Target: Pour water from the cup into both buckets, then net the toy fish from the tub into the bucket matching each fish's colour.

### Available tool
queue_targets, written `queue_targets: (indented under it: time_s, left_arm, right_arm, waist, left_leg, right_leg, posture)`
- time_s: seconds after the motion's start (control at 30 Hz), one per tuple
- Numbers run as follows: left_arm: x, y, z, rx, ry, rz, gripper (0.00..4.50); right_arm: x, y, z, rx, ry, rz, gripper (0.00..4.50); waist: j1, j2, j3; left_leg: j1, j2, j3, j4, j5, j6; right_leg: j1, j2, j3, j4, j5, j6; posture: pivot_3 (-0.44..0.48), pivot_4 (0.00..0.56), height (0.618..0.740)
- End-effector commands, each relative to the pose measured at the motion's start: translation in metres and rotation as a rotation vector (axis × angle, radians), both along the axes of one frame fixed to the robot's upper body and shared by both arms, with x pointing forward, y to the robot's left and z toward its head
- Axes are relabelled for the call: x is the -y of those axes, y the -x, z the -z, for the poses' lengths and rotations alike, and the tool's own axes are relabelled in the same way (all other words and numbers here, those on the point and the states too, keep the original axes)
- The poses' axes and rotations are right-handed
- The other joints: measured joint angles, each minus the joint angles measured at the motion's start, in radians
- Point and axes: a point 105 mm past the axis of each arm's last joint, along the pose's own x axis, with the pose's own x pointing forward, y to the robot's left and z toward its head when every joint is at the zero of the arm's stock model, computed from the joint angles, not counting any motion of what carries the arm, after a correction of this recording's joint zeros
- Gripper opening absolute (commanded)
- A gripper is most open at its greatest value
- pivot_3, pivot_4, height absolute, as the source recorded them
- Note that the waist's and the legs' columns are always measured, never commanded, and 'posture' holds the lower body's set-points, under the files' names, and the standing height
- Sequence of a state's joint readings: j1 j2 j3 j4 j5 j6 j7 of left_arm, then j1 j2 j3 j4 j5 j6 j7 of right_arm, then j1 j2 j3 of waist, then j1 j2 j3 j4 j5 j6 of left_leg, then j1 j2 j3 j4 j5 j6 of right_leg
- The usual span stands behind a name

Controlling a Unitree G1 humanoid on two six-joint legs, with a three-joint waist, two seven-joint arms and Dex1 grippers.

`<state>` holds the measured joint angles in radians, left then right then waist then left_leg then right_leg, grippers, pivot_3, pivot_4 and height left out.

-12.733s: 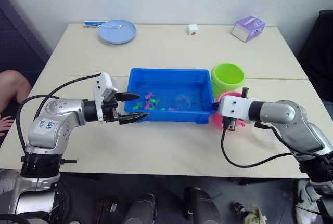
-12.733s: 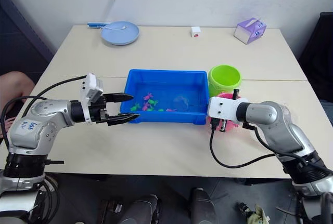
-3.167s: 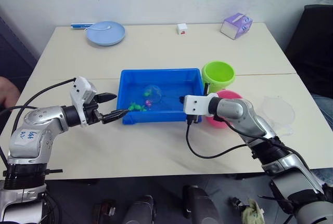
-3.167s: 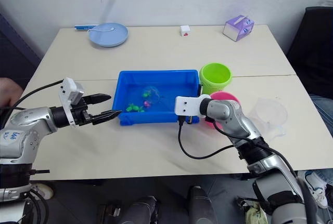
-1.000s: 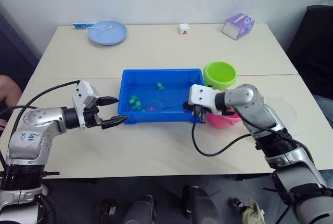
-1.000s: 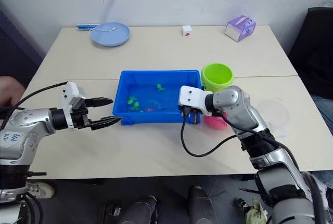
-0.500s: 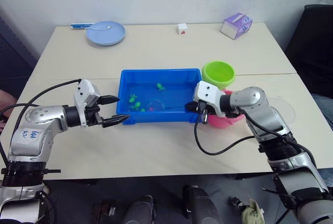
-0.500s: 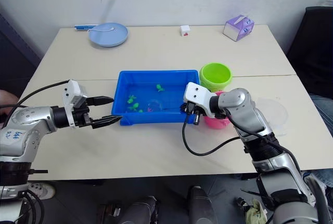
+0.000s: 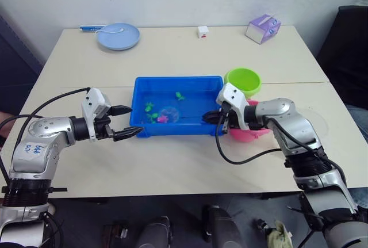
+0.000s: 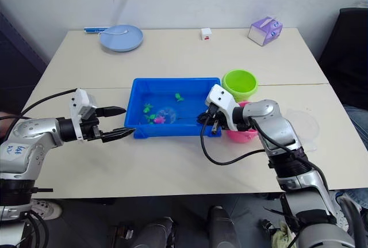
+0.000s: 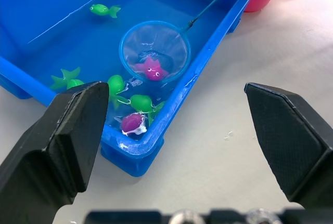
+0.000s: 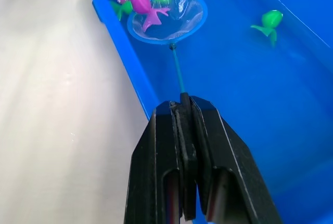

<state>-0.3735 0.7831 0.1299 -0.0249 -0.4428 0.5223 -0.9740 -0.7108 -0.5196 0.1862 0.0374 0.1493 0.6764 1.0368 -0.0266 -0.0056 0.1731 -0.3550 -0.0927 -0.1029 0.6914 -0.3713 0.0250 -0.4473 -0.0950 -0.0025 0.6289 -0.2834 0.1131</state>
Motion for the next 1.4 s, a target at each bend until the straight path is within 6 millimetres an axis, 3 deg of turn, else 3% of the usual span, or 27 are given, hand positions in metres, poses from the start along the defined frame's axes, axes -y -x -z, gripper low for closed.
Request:
queue_targets:
  time_s: [0.03, 0.23, 0.5, 0.73, 0.87, 1.0, 1.2, 1.4]
  left_arm:
    - [0.001, -0.002, -0.012, 0.037, 0.039, 0.003, 4.50]
    - [0.025, 0.000, -0.026, 0.021, 0.136, 0.114, 4.50]
    - [0.071, -0.008, -0.032, 0.000, 0.176, 0.311, 4.50]
    - [0.131, -0.011, -0.035, -0.027, 0.218, 0.569, 4.50]
    - [0.148, -0.015, -0.036, -0.030, 0.230, 0.638, 4.50]
    - [0.158, -0.019, -0.035, -0.028, 0.234, 0.670, 4.50]
    - [0.168, -0.019, -0.035, -0.021, 0.244, 0.712, 4.50]
    - [0.164, -0.025, -0.037, -0.001, 0.241, 0.695, 4.50]
  right_arm:
    - [0.002, 0.004, -0.017, 0.034, -0.061, 0.011, 0.76]
    - [0.024, 0.023, -0.033, 0.080, -0.089, 0.084, 0.76]
    - [0.069, 0.066, -0.053, 0.147, -0.135, 0.311, 0.76]
    - [0.133, 0.126, -0.066, 0.275, -0.052, 0.644, 0.76]
    - [0.151, 0.147, -0.070, 0.359, 0.067, 0.750, 0.76]
    - [0.158, 0.156, -0.066, 0.444, 0.329, 0.717, 0.76]
    - [0.148, 0.154, -0.063, 0.776, 0.894, 0.406, 0.76]
    - [0.160, 0.155, -0.055, 0.902, 1.072, 0.292, 0.76]
  waist:
    - [0.000, 0.000, 0.000]
    - [0.011, 0.000, 0.000]
    - [0.044, 0.000, 0.000]
    - [0.068, 0.001, 0.000]
    - [0.074, 0.001, 0.000]
    - [0.073, 0.001, 0.000]
    - [0.074, 0.000, 0.000]
    - [0.074, -0.001, 0.000]
  left_leg:
    - [0.000, 0.000, 0.000, 0.000, 0.000, 0.000]
    - [-0.001, 0.000, 0.000, 0.001, 0.000, 0.000]
    - [-0.001, -0.001, -0.001, 0.002, 0.000, 0.000]
    - [-0.001, -0.001, 0.000, 0.003, 0.000, 0.000]
    - [-0.001, -0.002, 0.000, 0.003, 0.000, 0.000]
    - [-0.001, -0.002, 0.001, 0.005, 0.000, 0.001]
    - [0.001, -0.002, 0.004, 0.004, 0.000, 0.001]
    - [0.001, -0.002, 0.005, 0.004, 0.000, 0.001]
  right_leg:
    - [0.000, 0.000, 0.000, 0.000, 0.000, 0.000]
    - [0.000, -0.001, 0.000, 0.000, 0.000, 0.000]
    - [0.000, -0.001, 0.000, 0.000, 0.000, 0.000]
    - [0.000, -0.001, 0.000, -0.001, 0.000, 0.000]
    - [0.001, -0.001, 0.001, 0.000, 0.000, 0.001]
    - [0.001, 0.000, 0.002, -0.001, 0.001, 0.001]
    - [0.001, 0.001, 0.005, 0.000, 0.001, 0.001]
    - [0.001, 0.003, 0.004, 0.000, 0.001, 0.002]
  posture:
    - [0.000, 0.150, 0.740]
    - [0.000, 0.150, 0.740]
    - [0.000, 0.150, 0.740]
    - [0.000, 0.150, 0.740]
    - [0.000, 0.150, 0.740]
    - [0.000, 0.150, 0.740]
    - [0.000, 0.150, 0.740]
    - [0.000, 0.150, 0.740]
